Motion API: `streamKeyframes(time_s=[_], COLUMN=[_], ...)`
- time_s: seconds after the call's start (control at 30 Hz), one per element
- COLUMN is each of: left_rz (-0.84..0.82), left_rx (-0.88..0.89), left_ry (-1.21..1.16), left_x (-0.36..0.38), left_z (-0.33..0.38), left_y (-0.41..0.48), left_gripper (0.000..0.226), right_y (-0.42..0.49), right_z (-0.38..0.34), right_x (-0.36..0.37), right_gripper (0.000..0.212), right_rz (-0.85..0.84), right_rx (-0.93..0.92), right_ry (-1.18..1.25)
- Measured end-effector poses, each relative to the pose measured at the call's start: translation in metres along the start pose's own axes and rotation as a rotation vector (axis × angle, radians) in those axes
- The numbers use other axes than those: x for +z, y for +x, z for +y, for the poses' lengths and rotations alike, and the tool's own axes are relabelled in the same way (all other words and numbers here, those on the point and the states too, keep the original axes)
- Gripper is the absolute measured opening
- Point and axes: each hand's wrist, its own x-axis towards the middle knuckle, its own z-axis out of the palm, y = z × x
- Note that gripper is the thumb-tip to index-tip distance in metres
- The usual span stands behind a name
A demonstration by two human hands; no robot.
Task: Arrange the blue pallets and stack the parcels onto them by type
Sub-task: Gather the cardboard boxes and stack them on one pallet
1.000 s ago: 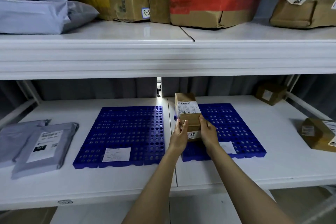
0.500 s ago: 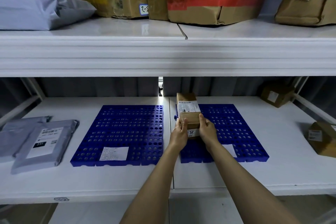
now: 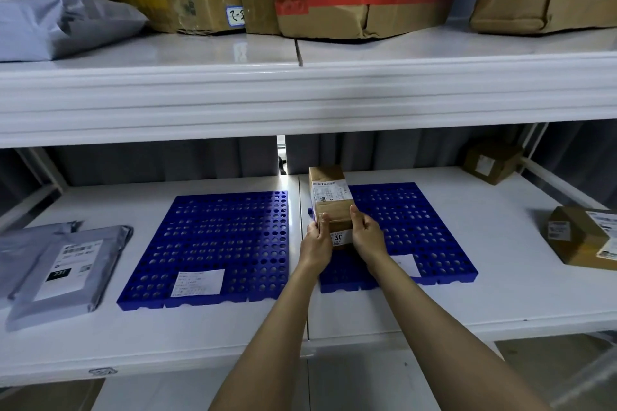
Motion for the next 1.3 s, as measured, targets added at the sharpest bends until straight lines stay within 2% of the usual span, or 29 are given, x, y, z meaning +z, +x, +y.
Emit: streamKeyframes(time_s=[0.1, 0.23, 0.37, 0.47, 0.63, 0.8, 1.0, 1.13, 1.23, 1.3], left_rz=[0.008, 0.032, 0.094, 0.224, 0.463, 0.516, 0.380, 0.290, 0.197, 0.122], left_rx=[-0.010, -0.018, -0.018, -0.013, 0.075, 0.315, 0.472, 0.532, 0.546, 0.544], left_ry=[0.009, 0.041, 0.041, 0.094, 0.224, 0.401, 0.427, 0.417, 0.408, 0.419], left_x=[-0.001, -0.002, 0.001, 0.003, 0.023, 0.061, 0.115, 0.155, 0.187, 0.204], left_z=[0.002, 0.002, 0.009, 0.013, 0.034, 0.061, 0.076, 0.086, 0.097, 0.100], left_y=[-0.001, -0.002, -0.011, -0.017, -0.040, -0.067, -0.083, -0.094, -0.104, -0.108], left_gripper=[0.086, 0.072, 0.074, 0.063, 0.061, 0.055, 0.054, 0.053, 0.054, 0.055], right_y=[-0.003, -0.008, -0.016, -0.020, -0.029, -0.039, -0.055, -0.060, -0.056, -0.053], right_z=[0.000, -0.002, -0.001, -0.002, -0.005, -0.010, -0.007, 0.004, 0.019, 0.027], right_x=[-0.003, -0.008, -0.016, -0.020, -0.035, -0.063, -0.133, -0.200, -0.253, -0.283], right_gripper=[0.051, 0.050, 0.049, 0.047, 0.052, 0.049, 0.039, 0.046, 0.058, 0.067], right_rz=[-0.041, -0.091, -0.123, -0.135, -0.125, 0.005, 0.257, 0.516, 0.705, 0.764], right_rx=[-0.002, -0.008, -0.019, -0.043, -0.095, -0.178, -0.245, -0.205, -0.098, 0.010], right_ry=[0.004, 0.001, -0.026, -0.023, -0.049, -0.106, -0.095, -0.184, -0.283, -0.327])
